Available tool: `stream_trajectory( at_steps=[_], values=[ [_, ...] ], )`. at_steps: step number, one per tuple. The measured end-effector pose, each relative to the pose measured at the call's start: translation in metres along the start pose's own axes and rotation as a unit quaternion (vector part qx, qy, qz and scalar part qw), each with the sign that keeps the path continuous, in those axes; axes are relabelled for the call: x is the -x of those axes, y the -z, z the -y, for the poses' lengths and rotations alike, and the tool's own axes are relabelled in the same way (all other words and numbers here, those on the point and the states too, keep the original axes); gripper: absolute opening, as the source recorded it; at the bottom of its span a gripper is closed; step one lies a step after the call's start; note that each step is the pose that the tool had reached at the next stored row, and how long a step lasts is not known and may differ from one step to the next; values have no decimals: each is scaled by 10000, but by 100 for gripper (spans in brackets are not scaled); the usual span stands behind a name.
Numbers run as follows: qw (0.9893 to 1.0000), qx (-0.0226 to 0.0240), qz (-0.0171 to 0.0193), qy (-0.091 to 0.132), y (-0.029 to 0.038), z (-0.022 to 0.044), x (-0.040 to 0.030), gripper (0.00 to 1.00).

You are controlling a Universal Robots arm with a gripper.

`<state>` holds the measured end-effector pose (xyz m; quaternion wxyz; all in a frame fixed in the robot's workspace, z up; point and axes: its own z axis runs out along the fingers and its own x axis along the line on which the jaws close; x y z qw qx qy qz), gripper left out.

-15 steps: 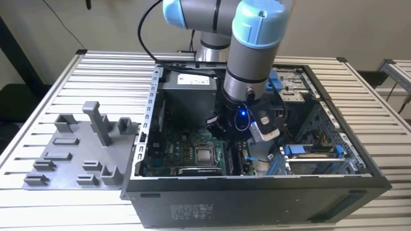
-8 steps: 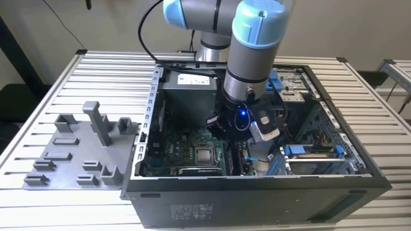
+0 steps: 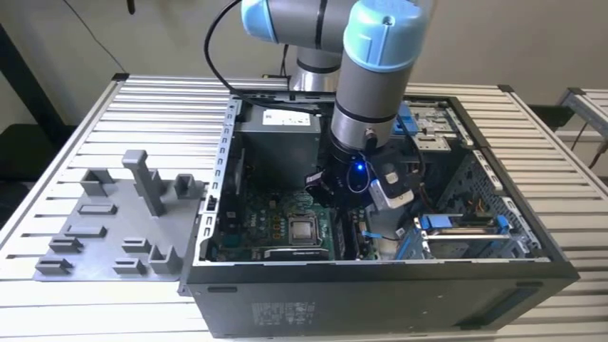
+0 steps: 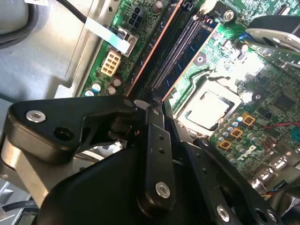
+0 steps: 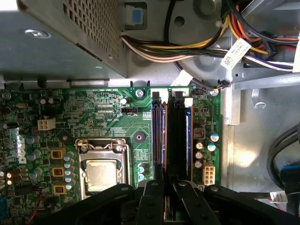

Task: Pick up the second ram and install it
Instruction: 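Insert the second ram into the second slot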

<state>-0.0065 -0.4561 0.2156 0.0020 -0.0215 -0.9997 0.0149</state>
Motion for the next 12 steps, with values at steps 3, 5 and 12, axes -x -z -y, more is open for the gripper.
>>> stream_trajectory(
  at_steps=[3,5,12],
  values=[
    [10000,0,0,1,0,0,4,14],
    [10000,0,0,9,0,0,12,14],
    [10000,10,-1,26,-15,-1,28,14]
  ],
)
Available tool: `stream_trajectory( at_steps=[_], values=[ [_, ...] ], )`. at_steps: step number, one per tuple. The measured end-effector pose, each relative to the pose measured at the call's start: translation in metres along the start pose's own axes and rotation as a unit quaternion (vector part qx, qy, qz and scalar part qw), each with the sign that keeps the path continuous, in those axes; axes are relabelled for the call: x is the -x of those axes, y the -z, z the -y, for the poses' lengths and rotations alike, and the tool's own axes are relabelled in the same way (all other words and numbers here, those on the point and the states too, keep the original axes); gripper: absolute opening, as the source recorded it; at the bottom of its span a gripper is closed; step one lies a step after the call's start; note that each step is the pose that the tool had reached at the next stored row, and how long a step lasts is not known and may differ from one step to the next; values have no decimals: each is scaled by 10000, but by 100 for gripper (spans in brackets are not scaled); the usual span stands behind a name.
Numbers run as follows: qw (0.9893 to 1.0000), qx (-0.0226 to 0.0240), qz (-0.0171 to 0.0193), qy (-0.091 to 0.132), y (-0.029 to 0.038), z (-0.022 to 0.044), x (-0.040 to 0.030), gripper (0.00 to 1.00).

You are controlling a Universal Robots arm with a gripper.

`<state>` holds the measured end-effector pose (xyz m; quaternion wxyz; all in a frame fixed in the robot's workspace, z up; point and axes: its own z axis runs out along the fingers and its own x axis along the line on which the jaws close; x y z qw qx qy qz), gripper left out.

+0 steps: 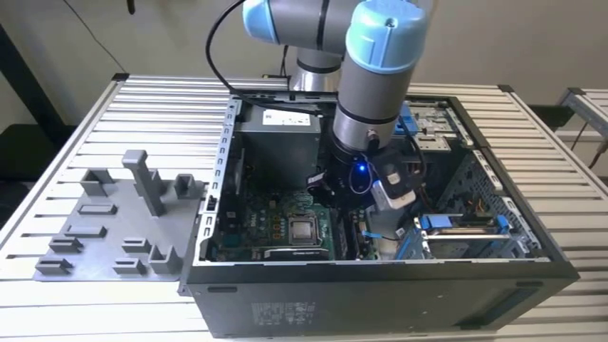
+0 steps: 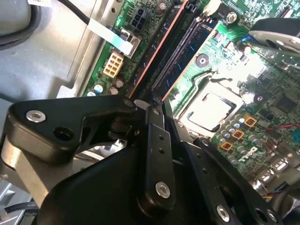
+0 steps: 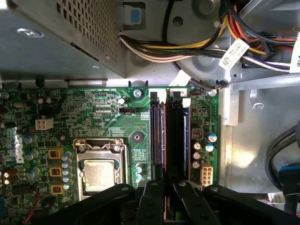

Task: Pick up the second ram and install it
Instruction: 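Insert the second ram into the second slot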

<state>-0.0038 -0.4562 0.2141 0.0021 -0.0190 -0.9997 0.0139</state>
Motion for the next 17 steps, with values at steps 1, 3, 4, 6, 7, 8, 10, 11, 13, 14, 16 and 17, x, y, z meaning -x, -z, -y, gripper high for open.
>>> stream_trajectory(
  at_steps=[1,3,4,6,7,8,10,11,13,14,16,17],
  values=[
    [10000,0,0,4,-1,-1,3,14],
    [10000,5,1,11,-6,-1,3,14],
    [10000,13,0,13,-14,-2,5,14],
    [10000,33,-2,13,-34,-2,7,14],
    [10000,38,-6,13,-43,-2,8,14],
    [10000,43,-13,14,-47,-2,8,14],
    [10000,45,-16,13,-47,-2,8,14],
    [10000,48,-16,13,-48,-3,8,14],
    [10000,51,-16,13,-48,-3,8,14],
    [10000,52,-16,14,-48,-2,8,14],
    [10000,71,-14,14,-54,-7,9,14],
    [10000,66,-14,14,-54,-6,9,16]
  ],
)
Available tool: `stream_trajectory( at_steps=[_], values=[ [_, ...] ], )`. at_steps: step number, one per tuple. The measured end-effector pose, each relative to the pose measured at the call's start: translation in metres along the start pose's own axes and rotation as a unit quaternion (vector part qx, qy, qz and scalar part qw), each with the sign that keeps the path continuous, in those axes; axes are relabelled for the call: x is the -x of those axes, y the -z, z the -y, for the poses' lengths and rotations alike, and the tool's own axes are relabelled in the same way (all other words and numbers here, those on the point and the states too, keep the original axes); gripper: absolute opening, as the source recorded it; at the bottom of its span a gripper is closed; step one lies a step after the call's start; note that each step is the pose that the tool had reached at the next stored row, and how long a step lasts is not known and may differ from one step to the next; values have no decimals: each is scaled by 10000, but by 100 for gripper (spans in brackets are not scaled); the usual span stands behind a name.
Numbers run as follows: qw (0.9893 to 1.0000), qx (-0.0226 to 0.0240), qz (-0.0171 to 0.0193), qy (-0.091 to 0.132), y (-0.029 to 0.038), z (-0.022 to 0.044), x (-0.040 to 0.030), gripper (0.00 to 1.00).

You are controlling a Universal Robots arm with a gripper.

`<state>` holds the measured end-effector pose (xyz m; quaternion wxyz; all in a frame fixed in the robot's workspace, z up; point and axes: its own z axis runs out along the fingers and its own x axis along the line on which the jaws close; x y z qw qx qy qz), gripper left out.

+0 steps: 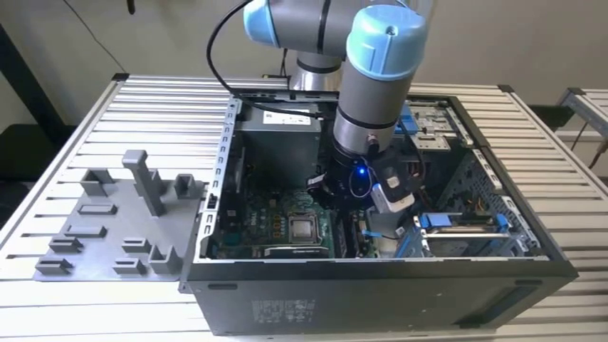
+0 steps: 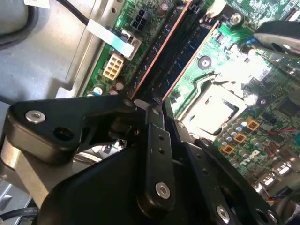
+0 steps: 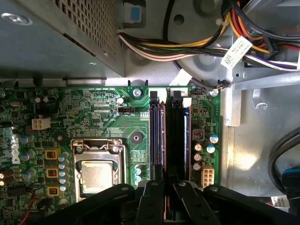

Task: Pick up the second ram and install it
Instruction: 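Insert the second ram into the second slot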

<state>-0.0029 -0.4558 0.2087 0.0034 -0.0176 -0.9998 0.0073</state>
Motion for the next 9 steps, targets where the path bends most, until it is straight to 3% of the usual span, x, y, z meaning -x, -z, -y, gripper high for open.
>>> stream_trajectory(
  at_steps=[1,2,3,9],
  values=[
    [10000,-3,-1,0,2,2,0,16],
    [10000,-8,-2,0,9,4,-1,22],
    [10000,-6,-2,0,44,4,-1,22],
    [10000,-8,-3,-2,318,8,-3,22]
  ],
)
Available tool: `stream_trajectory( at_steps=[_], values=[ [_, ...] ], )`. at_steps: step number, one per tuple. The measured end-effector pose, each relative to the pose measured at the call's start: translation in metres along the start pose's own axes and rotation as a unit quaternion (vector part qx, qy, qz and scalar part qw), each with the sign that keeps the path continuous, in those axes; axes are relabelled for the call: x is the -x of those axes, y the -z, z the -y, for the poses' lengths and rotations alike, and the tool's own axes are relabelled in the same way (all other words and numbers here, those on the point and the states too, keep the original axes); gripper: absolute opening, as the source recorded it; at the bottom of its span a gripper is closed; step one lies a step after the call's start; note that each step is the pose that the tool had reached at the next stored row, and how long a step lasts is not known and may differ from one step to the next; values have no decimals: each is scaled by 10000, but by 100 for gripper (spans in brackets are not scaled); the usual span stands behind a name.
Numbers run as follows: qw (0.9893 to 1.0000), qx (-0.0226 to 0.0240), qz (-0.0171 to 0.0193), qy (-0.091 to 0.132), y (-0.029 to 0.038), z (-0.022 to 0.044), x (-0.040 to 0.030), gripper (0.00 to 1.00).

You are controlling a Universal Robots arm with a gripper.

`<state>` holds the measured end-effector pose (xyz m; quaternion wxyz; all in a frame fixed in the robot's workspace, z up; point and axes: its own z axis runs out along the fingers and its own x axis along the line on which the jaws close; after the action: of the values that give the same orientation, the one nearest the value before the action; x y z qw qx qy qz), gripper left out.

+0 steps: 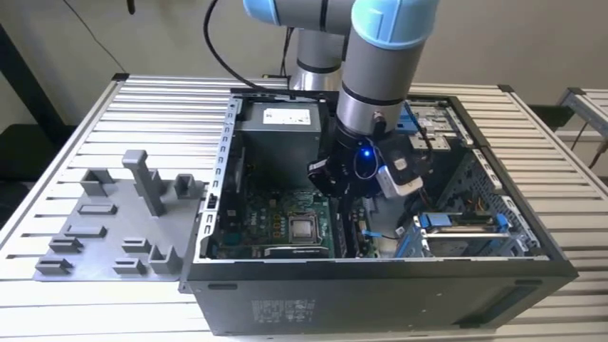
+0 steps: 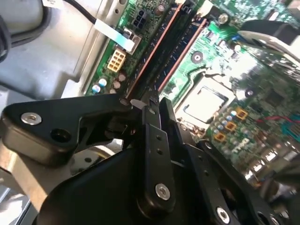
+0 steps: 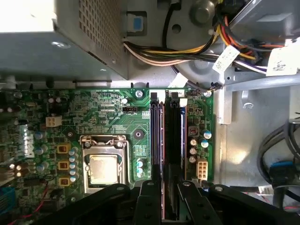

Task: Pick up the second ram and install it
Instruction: 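Insert the second ram into the second slot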

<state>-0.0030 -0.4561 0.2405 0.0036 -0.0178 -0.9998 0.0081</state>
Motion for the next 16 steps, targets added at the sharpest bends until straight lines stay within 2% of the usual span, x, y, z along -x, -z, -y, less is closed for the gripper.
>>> stream_trajectory(
  at_steps=[2,3,9,10,16],
  values=[
    [10000,1,0,0,88,2,-1,22],
    [10000,1,1,1,97,1,0,22],
    [10000,3,3,1,97,5,-2,20],
    [10000,3,5,2,98,6,-3,11],
    [10000,3,5,2,98,7,-3,11]
  ],
)
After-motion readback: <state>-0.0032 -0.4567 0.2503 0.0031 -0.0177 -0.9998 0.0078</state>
